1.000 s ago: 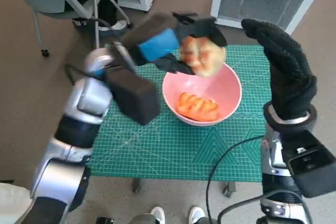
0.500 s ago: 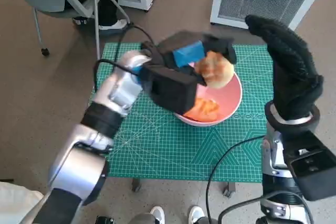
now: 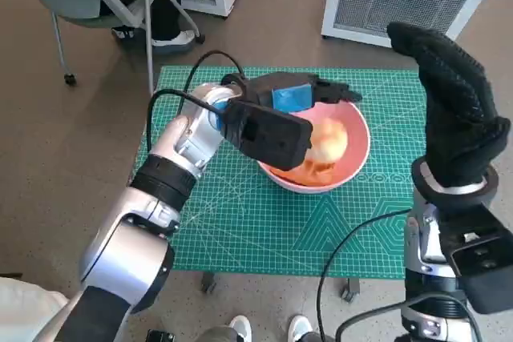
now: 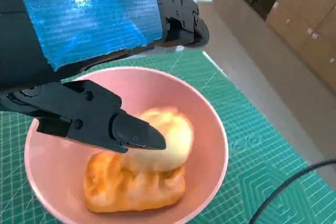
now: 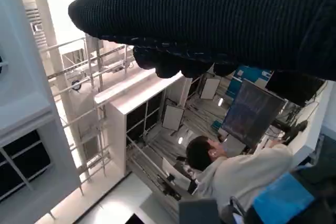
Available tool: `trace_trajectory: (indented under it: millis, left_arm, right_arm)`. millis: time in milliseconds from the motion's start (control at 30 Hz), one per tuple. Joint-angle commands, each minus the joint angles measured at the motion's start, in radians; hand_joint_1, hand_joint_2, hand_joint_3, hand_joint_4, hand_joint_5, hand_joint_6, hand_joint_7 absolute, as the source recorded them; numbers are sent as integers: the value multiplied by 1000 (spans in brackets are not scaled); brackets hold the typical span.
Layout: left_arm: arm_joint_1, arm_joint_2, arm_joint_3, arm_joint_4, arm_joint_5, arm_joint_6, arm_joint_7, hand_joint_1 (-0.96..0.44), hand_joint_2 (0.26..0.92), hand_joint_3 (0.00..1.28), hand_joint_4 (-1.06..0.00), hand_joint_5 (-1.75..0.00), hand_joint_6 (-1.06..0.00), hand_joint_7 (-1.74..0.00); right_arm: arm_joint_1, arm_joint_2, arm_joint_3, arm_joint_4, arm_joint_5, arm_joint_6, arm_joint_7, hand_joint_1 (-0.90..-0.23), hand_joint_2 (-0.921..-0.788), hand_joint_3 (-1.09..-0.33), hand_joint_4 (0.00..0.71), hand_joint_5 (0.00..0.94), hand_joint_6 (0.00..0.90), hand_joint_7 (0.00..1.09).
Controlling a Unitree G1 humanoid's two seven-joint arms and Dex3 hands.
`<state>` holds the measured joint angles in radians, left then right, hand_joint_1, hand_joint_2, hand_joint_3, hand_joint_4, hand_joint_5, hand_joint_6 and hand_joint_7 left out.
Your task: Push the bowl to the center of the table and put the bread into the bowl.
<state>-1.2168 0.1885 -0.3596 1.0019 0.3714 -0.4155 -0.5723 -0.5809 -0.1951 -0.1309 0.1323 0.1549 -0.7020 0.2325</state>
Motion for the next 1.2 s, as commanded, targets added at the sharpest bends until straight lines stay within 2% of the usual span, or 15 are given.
trace_trajectory:
  millis: [33, 200, 400, 600, 767, 967, 1100, 1200]
  left_arm:
    - [29, 22, 64, -22, -69, -53, 17, -421, 921, 73, 1, 1, -150, -59]
    - [62, 28, 142, -36, -153, -96, 25, -440, 921, 86, 0, 0, -162, -61]
    - [116, 24, 251, -104, -289, -126, 21, -432, 921, 142, -75, -30, -209, -80]
    - [202, -12, 349, -244, -435, -96, 39, -384, 921, 235, -141, -49, -247, -109]
    - [275, -57, 401, -330, -513, -107, 89, -419, 921, 316, -173, -51, -259, -139]
    - [366, -138, 432, -448, -598, -141, 134, -446, 921, 419, -207, -8, -40, -608]
    - [404, -177, 433, -512, -637, -157, 137, -453, 921, 465, -217, -8, -10, -683]
    - [421, -190, 430, -537, -668, -150, 110, -464, 921, 486, -219, -8, -2, -704]
  right_arm:
    - [18, -13, -6, -22, 15, 28, 2, -597, -921, -725, 308, 0, 26, 693]
    - [14, -16, -11, -36, 22, 41, 4, -596, -921, -718, 308, 0, 29, 693]
    - [7, -17, -16, -44, 25, 47, 4, -595, -921, -714, 303, 0, 29, 690]
    - [-5, -13, -24, -57, 14, 63, -15, -590, -921, -713, 298, 0, 31, 688]
    - [-15, -11, -33, -61, 6, 80, -32, -590, -921, -712, 286, 0, 33, 687]
    - [-22, -3, -33, -75, -16, 108, -64, -587, -921, -714, 271, 0, 33, 684]
    - [-24, 2, -27, -84, -27, 123, -80, -584, -921, -715, 269, 0, 33, 682]
    - [-26, 4, -21, -93, -31, 137, -87, -582, -921, -718, 269, 0, 33, 681]
